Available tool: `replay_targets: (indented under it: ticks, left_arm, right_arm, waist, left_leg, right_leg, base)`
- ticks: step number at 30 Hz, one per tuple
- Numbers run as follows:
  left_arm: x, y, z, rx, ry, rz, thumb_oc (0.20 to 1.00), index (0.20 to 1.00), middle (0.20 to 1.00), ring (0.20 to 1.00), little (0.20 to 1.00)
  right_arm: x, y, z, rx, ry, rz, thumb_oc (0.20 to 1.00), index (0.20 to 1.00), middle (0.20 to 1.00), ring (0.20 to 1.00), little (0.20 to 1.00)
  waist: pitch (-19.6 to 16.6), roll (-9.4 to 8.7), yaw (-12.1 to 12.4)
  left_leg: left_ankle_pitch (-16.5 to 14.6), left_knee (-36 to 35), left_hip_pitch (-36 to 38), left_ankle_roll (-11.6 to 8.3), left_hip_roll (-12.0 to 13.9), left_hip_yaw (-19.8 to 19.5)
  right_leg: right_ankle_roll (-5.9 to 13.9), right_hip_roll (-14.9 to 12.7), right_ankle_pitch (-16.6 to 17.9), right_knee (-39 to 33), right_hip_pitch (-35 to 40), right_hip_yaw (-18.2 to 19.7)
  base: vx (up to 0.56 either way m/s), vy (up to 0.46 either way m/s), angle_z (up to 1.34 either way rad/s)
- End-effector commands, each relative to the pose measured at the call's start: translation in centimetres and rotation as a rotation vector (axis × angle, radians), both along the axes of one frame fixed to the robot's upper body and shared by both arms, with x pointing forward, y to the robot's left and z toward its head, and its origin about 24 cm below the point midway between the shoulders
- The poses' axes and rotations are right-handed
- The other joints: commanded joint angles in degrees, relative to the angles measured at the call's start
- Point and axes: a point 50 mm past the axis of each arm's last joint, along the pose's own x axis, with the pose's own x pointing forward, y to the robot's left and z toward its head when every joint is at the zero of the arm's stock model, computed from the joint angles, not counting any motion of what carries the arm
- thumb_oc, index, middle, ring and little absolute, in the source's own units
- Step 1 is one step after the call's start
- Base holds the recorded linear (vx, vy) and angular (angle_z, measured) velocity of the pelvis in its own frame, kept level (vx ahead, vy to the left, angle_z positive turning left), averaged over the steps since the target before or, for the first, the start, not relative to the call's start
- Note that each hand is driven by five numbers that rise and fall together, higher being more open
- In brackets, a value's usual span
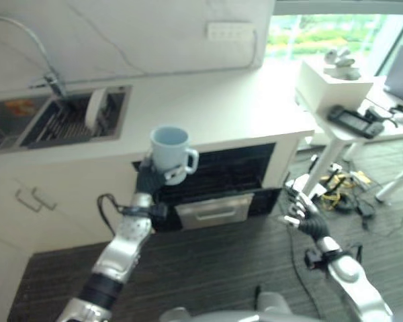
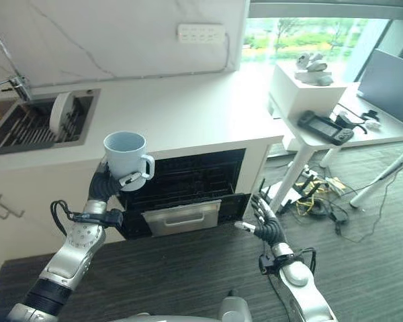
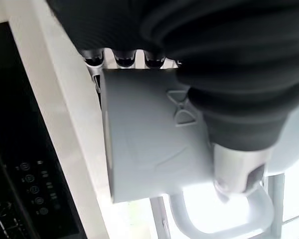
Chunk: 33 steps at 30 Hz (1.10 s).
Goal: Place the dishes in the dishwasher.
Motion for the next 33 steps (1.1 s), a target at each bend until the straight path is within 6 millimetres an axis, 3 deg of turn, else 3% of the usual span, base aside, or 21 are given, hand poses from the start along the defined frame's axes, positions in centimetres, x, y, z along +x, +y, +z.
replay_targets:
  ticks: [1,4,8,13,16,20,27,33]
  left_arm:
    - [0.5,-0.8,3.0,0.014,-0.213,-0.025,0.2,0.2,0.2,0.2,0.2]
    - [0.5,-1.7,3.1,0.011,-0.216,-0.07,0.2,0.2,0.2,0.2,0.2]
    - [0.4,-3.4,3.4,0.023,-0.219,-0.177,0.2,0.2,0.2,0.2,0.2]
    - [0.3,-4.8,3.9,0.005,-0.212,-0.291,0.2,0.2,0.2,0.2,0.2]
    - [-0.3,-6.3,4.4,-0.064,-0.181,-0.576,0.2,0.2,0.2,0.2,0.2]
    - [0.0,-7.1,4.9,-0.081,-0.105,-0.76,0.2,0.2,0.2,0.2,0.2]
    - [0.6,-5.9,4.7,0.172,-0.114,-0.608,0.2,0.2,0.2,0.2,0.2]
    - [0.6,-6.4,5.1,0.253,-0.158,-0.56,0.2,0.2,0.2,0.2,0.2]
  right_arm:
    - [2.2,1.1,4.7,0.13,-0.267,0.091,1.0,1.0,1.0,1.0,1.0]
    - [2.5,1.9,7.1,0.188,-0.364,0.177,1.0,1.0,1.0,1.0,1.0]
    - [3.0,3.4,8.7,0.26,-0.413,0.247,1.0,1.0,1.0,1.0,1.0]
    - [3.8,4.5,8.7,0.372,-0.38,0.247,1.0,1.0,1.0,1.0,1.0]
    - [3.9,5.1,8.3,0.473,-0.316,0.325,1.0,1.0,1.0,1.0,1.0]
    - [4.4,5.6,8.7,0.537,-0.293,0.445,1.0,1.0,1.0,1.0,1.0]
    - [4.4,6.3,9.3,0.526,-0.249,0.483,1.0,1.0,1.0,1.0,1.0]
    - [4.2,7.8,9.5,0.568,-0.233,0.548,1.0,1.0,1.0,1.0,1.0]
  waist:
    - [0.3,1.27,0.4]
    - [0.1,1.42,0.7]
    - [-0.5,1.38,1.7]
    - [-1.2,1.4,3.4]
    - [-1.5,1.5,4.2]
    - [-2.2,1.76,4.9]
    - [-2.8,1.56,5.5]
    - [-2.7,1.28,6.2]
  left_leg:
    - [-3.0,2.1,-0.7,0.34,1.7,-2.2]
    - [-3.1,2.1,-0.5,0.23,1.9,-2.2]
    - [-3.2,2.1,-0.4,-0.01,2.1,-2.4]
    - [-3.0,2.1,-0.7,-0.11,1.9,-3.3]
    - [-2.7,2.1,-1.0,-0.14,1.8,-3.7]
    - [-2.4,2.1,-1.4,-0.17,1.4,-4.3]
    - [-2.4,2.1,-1.7,0.02,1.2,-4.7]
    - [-2.3,2.1,-1.8,0.1,1.1,-5.0]
  right_leg:
    - [1.81,-1.9,-7.1,5.3,3.2,0.5]
    - [1.81,-1.8,-7.3,5.3,3.3,0.8]
    - [1.79,-1.9,-7.5,5.3,3.5,0.2]
    - [1.66,-2.1,-7.8,5.3,3.9,-0.9]
    - [1.67,-2.4,-7.7,5.3,4.1,-1.7]
    - [1.96,-2.9,-7.6,5.3,4.2,-2.7]
    - [2.09,-3.1,-7.6,5.3,3.9,-2.9]
    - [2.13,-3.2,-7.6,5.3,3.9,-2.8]
  base:
    - [0.0,0.022,-0.26]
    - [0.0,0.006,-0.06]
    - [0.0,-0.004,0.01]
    - [0.04,-0.027,0.05]
    - [0.02,-0.007,0.18]
    - [0.01,0.008,0.09]
    - [0.0,-0.002,0.1]
    - [0.0,0.0,0.0]
